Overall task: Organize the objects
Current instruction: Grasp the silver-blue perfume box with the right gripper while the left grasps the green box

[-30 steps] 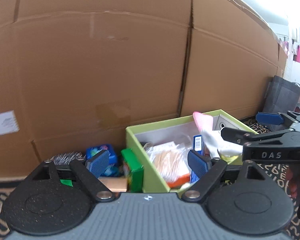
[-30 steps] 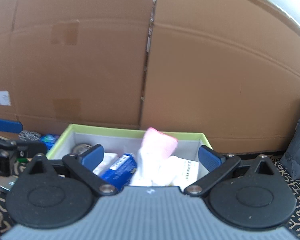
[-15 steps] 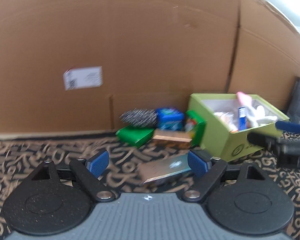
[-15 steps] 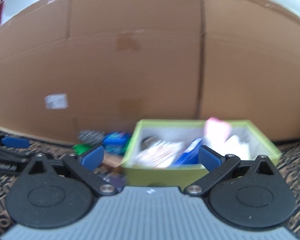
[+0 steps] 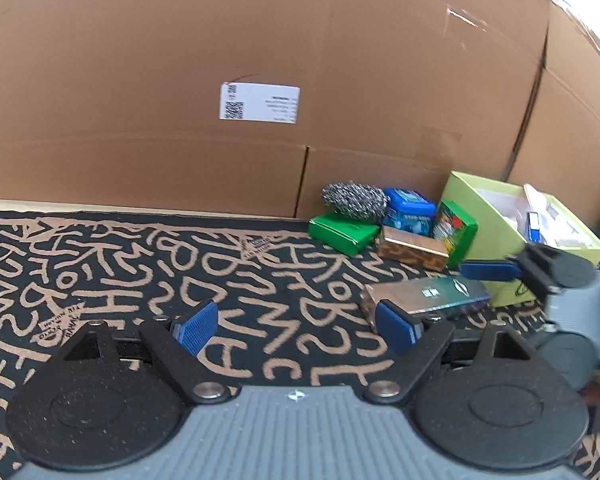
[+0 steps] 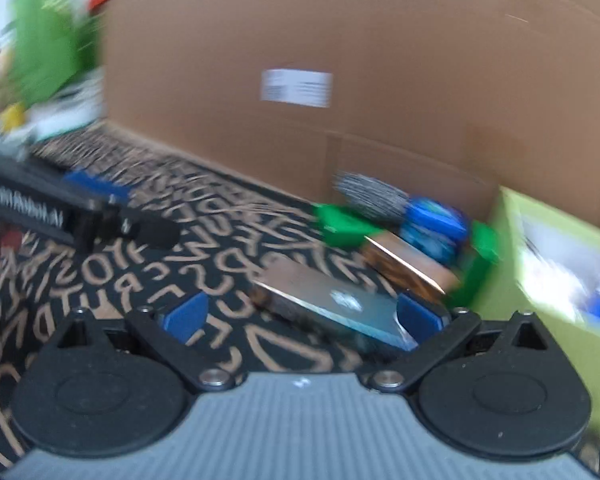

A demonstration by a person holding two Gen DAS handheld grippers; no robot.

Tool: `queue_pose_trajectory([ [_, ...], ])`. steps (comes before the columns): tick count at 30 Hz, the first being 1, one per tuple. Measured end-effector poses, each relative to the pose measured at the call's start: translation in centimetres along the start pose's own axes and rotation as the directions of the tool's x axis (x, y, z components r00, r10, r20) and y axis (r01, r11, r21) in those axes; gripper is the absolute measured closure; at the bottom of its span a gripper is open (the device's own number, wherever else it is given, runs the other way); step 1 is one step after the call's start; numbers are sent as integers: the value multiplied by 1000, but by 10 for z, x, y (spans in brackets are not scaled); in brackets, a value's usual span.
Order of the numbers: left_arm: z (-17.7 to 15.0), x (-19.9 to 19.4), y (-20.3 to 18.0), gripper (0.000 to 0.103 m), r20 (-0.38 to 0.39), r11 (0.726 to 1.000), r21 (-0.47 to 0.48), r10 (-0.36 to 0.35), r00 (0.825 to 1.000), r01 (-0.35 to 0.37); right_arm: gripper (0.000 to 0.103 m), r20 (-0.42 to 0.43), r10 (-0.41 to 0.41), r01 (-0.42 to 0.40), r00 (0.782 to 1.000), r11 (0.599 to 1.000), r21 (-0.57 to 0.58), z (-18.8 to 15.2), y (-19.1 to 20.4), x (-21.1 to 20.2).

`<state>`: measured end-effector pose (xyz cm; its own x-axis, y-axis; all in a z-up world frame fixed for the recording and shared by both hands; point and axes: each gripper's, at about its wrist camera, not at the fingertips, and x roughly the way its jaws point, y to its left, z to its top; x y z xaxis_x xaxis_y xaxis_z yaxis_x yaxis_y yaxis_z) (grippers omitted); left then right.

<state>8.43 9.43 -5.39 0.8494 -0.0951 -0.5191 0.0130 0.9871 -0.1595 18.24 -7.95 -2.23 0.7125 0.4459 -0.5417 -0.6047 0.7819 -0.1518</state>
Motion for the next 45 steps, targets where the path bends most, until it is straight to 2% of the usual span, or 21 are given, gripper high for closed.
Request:
queue_pose_trajectory([
  [2,2,2,3,14,-2,1000,4,2,1000,-2,0,-63,20,-27,998,994,-107,9,1,19],
  [5,4,8,6,14,-5,1000,18,9,1000,-9,0,-155,11,-38,988,984,-174,15,-6,47],
  [10,11,21,6,14,-5,999,52,-6,1000,6,0,-199,55,-60,978,998,-22,17,-24,55],
  [16,28,57,-7,14,-9,992,104,-74,997,74,1,-227,36,-36,973,999,6,4,-5,27],
  [20,40,98,-22,14,-37,972,199,-120,992,125,8,-211,27,-24,977,1000,18,-8,13,-1],
  [23,46,127,-33,14,-37,960,262,-94,995,100,17,-197,30,-16,980,997,70,-16,21,-10],
  [28,55,154,-42,14,-62,950,278,-130,989,143,18,-164,48,-16,985,982,189,-27,16,-11],
  [32,57,173,-52,14,-87,927,361,-72,994,99,18,-148,38,-9,988,981,193,-29,18,-12],
  [34,57,181,-53,14,-106,922,371,-74,992,108,18,-149,41,-11,988,980,197,-28,17,-11],
  [36,55,185,-54,18,-109,919,379,-78,991,114,18,-147,37,-7,988,980,200,-29,18,-11],
  [37,54,184,-53,28,-110,921,367,-99,989,133,18,-145,35,-5,989,979,203,-29,18,-11],
  [38,53,182,-52,33,-119,926,345,-121,985,156,18,-143,33,-3,989,979,205,-29,19,-12],
  [39,52,180,-51,33,-118,933,328,-115,986,148,19,-141,31,0,989,978,210,-29,19,-12],
  [42,46,168,-50,34,-108,934,333,-97,989,127,26,-136,14,20,991,971,240,-29,18,-14],
  [45,37,150,-46,34,-115,946,303,-85,990,116,48,-130,-6,44,991,956,291,-29,11,-18],
])
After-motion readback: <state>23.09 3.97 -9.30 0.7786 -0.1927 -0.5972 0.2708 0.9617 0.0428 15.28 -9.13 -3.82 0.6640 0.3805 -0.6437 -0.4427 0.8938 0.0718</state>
